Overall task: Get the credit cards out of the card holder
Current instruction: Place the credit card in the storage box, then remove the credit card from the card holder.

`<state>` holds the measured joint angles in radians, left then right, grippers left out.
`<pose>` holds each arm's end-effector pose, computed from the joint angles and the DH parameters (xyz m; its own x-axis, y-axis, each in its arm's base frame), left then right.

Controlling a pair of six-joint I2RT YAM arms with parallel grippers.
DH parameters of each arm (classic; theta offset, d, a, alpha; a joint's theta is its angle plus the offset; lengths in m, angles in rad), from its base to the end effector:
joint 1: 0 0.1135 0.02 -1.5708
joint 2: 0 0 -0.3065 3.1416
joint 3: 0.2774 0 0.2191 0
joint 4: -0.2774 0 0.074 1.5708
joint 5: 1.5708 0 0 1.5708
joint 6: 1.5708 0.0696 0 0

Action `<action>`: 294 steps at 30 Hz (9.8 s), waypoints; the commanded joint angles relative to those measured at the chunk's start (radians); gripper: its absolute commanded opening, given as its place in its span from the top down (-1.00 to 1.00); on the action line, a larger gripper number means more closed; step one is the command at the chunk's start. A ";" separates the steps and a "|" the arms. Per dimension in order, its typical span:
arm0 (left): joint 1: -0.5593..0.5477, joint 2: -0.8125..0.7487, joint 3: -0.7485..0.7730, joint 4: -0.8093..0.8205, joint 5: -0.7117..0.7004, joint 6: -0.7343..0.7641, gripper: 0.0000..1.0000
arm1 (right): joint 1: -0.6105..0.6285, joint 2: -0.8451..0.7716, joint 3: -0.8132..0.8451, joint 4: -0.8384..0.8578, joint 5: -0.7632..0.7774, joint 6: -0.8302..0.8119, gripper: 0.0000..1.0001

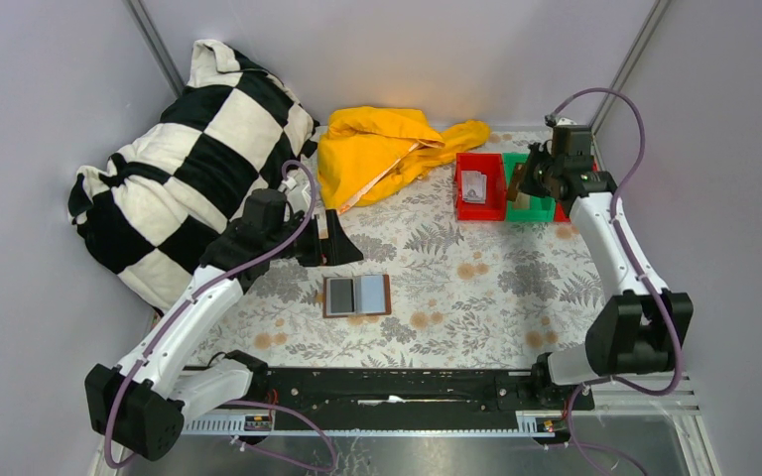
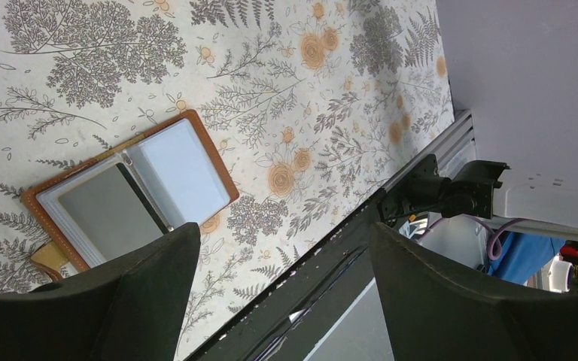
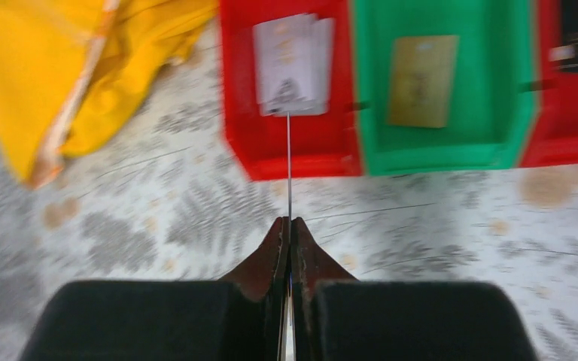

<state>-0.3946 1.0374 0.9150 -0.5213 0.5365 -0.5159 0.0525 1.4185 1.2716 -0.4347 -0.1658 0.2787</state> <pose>0.1596 -0.1050 0.3309 -0.8311 -0.1132 -0.5444 0.3424 0.6673 -0.6614 0.3089 0.0277 0.3666 -0.5796 0.2413 -0.7784 -0.0312 0.9479 0.3170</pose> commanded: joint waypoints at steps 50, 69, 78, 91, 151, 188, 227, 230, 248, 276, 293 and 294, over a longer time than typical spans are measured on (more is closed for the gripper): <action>0.004 0.022 -0.005 -0.018 0.168 0.125 -0.81 | -0.376 0.930 0.853 -0.344 -0.116 -0.360 0.95; 0.003 0.047 -0.001 -0.017 0.178 0.134 -0.80 | -0.377 0.820 0.809 -0.298 0.055 -0.368 0.21; 0.003 0.031 0.005 -0.039 0.112 0.130 -0.81 | -0.379 0.653 0.797 -0.294 0.125 -0.357 0.06; 0.005 0.032 -0.075 -0.104 -0.217 0.014 -0.82 | -0.070 0.070 0.341 -0.050 -0.073 -0.142 0.07; 0.054 0.247 -0.293 0.124 -0.286 -0.234 0.04 | 0.785 0.441 -0.378 0.892 -0.226 0.672 0.30; 0.054 0.306 -0.333 0.201 -0.236 -0.241 0.52 | 0.802 0.525 -0.395 1.005 -0.233 0.753 0.52; 0.054 0.291 -0.348 0.219 -0.213 -0.217 1.00 | 0.790 0.424 -0.460 0.940 -0.160 0.672 1.00; 0.054 0.292 -0.346 0.219 -0.208 -0.215 1.00 | 0.790 0.422 -0.457 0.945 -0.165 0.668 1.00; 0.054 0.298 -0.350 0.235 -0.168 -0.199 1.00 | 0.790 0.474 -0.411 1.004 -0.216 0.702 0.48; 0.053 0.310 -0.361 0.261 -0.127 -0.195 1.00 | 0.738 0.401 -0.510 1.009 -0.203 0.668 1.00; 0.053 0.318 -0.361 0.285 -0.084 -0.193 1.00 | 0.710 0.362 -0.500 0.964 -0.250 0.607 0.53; 0.053 0.318 -0.359 0.285 -0.084 -0.193 1.00 | 0.707 0.371 -0.503 0.972 -0.255 0.611 0.37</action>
<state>-0.3389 1.3548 0.5625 -0.2676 0.4252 -0.7155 0.7692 1.8046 0.7464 0.5129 -0.3870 0.9031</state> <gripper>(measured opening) 0.005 0.203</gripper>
